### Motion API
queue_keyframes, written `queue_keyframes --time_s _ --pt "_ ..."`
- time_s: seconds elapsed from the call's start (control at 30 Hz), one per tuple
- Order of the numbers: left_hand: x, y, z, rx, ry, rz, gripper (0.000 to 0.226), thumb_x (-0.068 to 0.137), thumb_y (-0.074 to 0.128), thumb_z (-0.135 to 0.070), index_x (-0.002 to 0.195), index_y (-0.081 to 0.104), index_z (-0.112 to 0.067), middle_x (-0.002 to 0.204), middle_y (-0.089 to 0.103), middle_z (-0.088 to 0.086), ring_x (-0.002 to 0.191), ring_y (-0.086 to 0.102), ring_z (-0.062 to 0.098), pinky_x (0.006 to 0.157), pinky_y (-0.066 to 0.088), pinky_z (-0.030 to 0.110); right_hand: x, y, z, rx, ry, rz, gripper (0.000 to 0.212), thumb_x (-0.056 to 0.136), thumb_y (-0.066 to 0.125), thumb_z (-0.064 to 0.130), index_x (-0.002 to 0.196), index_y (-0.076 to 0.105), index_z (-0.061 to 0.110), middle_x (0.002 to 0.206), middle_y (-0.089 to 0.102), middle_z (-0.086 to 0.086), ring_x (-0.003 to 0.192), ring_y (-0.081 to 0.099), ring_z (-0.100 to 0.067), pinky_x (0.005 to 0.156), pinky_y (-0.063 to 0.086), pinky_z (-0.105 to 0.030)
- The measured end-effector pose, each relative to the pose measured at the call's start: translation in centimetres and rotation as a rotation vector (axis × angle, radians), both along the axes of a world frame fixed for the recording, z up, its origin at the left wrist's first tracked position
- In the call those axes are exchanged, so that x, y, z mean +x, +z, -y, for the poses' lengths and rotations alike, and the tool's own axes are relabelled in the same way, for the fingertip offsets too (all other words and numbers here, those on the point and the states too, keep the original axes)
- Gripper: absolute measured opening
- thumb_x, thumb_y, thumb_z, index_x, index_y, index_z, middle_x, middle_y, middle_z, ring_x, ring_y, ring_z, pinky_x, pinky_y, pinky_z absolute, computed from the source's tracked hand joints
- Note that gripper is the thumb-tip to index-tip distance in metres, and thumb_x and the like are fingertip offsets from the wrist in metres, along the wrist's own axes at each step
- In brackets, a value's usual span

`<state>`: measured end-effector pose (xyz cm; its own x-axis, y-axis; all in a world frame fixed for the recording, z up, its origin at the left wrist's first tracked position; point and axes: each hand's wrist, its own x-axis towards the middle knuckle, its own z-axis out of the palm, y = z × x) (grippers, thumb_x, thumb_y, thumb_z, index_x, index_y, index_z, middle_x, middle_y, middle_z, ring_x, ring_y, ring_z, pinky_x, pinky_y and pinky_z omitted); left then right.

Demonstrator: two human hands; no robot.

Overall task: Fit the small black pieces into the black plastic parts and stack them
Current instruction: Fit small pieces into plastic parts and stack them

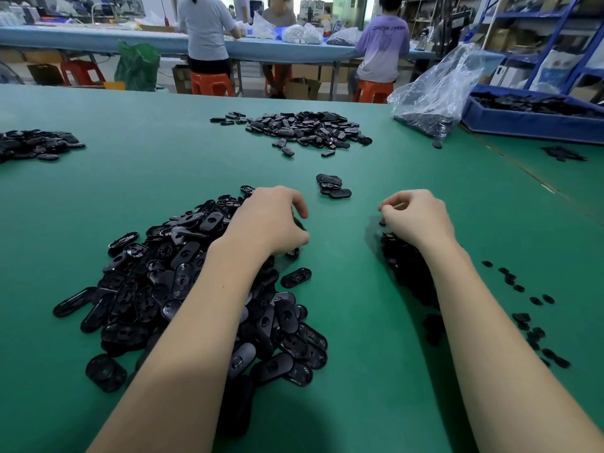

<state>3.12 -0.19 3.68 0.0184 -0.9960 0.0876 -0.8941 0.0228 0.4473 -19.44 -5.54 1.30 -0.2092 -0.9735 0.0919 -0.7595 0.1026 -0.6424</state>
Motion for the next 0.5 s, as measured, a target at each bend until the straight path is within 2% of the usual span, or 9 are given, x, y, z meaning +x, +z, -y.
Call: queue_keyframes --time_s 0.1,0.23,0.33,0.43,0.5 --pt "-1.1 -0.4 0.0 -0.046 -0.014 -0.199 0.016 0.079 0.079 -0.032 0.094 0.076 -0.032 0.095 0.067 -0.008 0.075 0.058 0.004 0.071 0.042 0.017 -0.6 -0.3 0.0 0.024 -0.069 -0.114 0.022 0.088 0.058 0.022 0.096 0.074 0.033 0.11 0.073 0.003 0.105 0.063 -0.028 0.079 0.044 -0.03" --pt "-2.1 -1.3 -0.1 -0.07 0.011 -0.319 0.02 0.076 0.083 -0.031 0.095 0.079 -0.029 0.092 0.072 -0.004 0.08 0.062 0.008 0.078 0.043 0.016 -0.5 -0.6 -0.1 0.065 -0.054 -0.193 0.02 0.088 0.063 0.026 0.101 0.075 0.035 0.111 0.074 0.007 0.107 0.064 -0.025 0.078 0.043 -0.029" --pt "-2.1 -1.8 0.0 -0.039 0.012 -0.356 0.029 0.077 0.081 -0.02 0.104 0.078 -0.029 0.097 0.074 -0.004 0.083 0.063 0.006 0.075 0.042 0.009 -0.1 -0.7 -0.2 0.059 -0.044 -0.229 0.02 0.088 0.064 0.025 0.099 0.077 0.035 0.111 0.073 0.004 0.106 0.064 -0.026 0.077 0.043 -0.029" --pt "-1.9 -2.1 0.3 -0.037 -0.004 -0.333 0.031 0.081 0.075 -0.013 0.105 0.077 -0.031 0.099 0.073 -0.005 0.073 0.059 0.002 0.061 0.038 -0.002 0.0 -0.7 -0.2 0.051 -0.049 -0.237 0.014 0.087 0.066 0.024 0.092 0.075 0.033 0.109 0.074 0.004 0.105 0.064 -0.026 0.077 0.043 -0.03" --pt "-1.8 -2.1 0.3 -0.048 -0.006 -0.326 0.027 0.083 0.073 -0.015 0.103 0.076 -0.033 0.098 0.073 -0.005 0.074 0.06 0.003 0.067 0.04 0.002 0.0 -0.5 -0.3 0.058 -0.017 -0.179 0.009 0.086 0.068 0.026 0.089 0.074 0.032 0.103 0.074 0.008 0.104 0.064 -0.023 0.078 0.046 -0.029"
